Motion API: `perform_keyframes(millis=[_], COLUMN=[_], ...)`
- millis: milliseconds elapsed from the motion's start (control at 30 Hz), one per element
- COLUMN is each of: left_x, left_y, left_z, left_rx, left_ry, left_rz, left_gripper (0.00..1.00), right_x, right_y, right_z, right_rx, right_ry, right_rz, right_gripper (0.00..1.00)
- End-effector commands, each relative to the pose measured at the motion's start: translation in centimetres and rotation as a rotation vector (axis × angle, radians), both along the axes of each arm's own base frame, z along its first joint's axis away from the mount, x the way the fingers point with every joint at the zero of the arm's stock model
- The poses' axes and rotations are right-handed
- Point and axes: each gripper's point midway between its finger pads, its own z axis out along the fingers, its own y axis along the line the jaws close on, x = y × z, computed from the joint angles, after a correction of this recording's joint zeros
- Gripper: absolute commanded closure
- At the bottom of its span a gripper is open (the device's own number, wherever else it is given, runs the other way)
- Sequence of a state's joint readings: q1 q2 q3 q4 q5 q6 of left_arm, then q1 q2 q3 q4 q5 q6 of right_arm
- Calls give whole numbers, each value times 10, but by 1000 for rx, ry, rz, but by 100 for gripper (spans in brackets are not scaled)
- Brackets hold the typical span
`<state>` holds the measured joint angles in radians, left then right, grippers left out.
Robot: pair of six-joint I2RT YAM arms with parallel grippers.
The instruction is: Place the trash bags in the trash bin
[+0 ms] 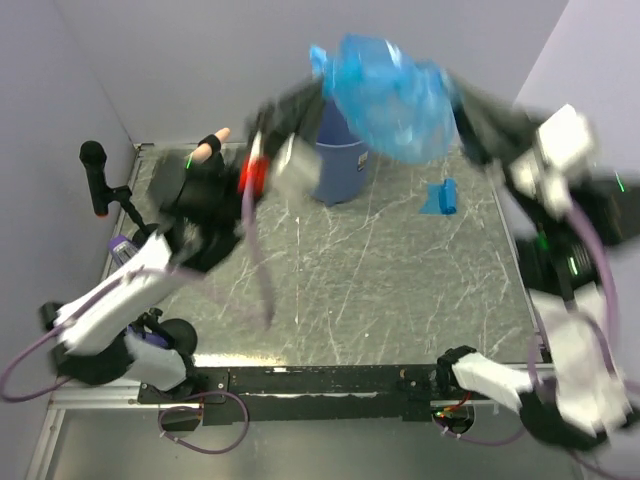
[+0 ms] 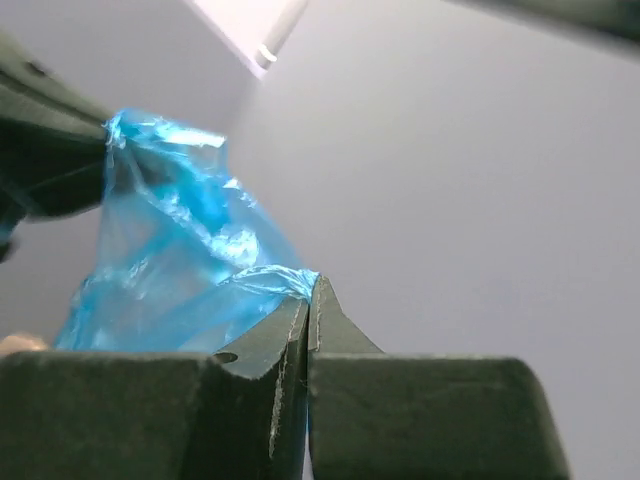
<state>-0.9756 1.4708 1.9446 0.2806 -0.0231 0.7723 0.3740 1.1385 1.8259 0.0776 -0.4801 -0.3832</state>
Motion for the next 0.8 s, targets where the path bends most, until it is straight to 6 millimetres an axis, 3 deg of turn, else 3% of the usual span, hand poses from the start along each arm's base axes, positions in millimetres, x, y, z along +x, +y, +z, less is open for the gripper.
perform_keyframes(millis=[0,33,67,100,133,167,200,233,267,333,400,467,567,667,700,767], left_x=[-78,-69,-66,-64,-60,-62,-69,-74,-84,-98,-97,-87,-66,-41,-26,23], left_y=[-6,-35,-36,-2,33,54,53,52,43,22,11,6,5,18,25,40], left_z=[-62,-165,-294,-417,-490,-529,-537,-535,-525,-490,-461,-429,-389,-361,-359,-364], left_rx=[205,512,942,1372,1645,1670,1594,1529,1464,1299,1176,1045,755,487,445,376], left_ry=[-268,-206,-171,-184,-259,-171,-111,-74,-82,-41,66,224,536,791,854,1032], left_rz=[0,-32,-62,-56,-18,-4,-37,-57,-111,-169,-160,-131,-83,-86,-54,58], left_gripper=[99,100,99,99,100,99,99,99,99,100,99,99,99,99,100,99], right_x=[-51,-21,-9,5,1,-25,-42,-53,-57,-59,-63,-55,-23,16,33,74], right_y=[20,30,26,19,1,-13,-23,-24,-18,-1,10,16,17,14,12,6], right_z=[-94,-192,-282,-372,-472,-529,-553,-556,-540,-488,-446,-413,-385,-359,-344,-322], right_rx=[-254,-386,-544,-735,-1018,-1187,-1247,-1218,-1123,-885,-718,-533,-359,-204,-141,-64], right_ry=[-92,84,176,277,410,525,593,628,629,559,545,686,908,1005,990,983], right_rz=[80,68,13,-34,-48,33,78,95,100,108,145,153,78,-28,-73,-150], right_gripper=[100,100,100,100,100,100,100,100,100,100,100,100,100,100,100,100])
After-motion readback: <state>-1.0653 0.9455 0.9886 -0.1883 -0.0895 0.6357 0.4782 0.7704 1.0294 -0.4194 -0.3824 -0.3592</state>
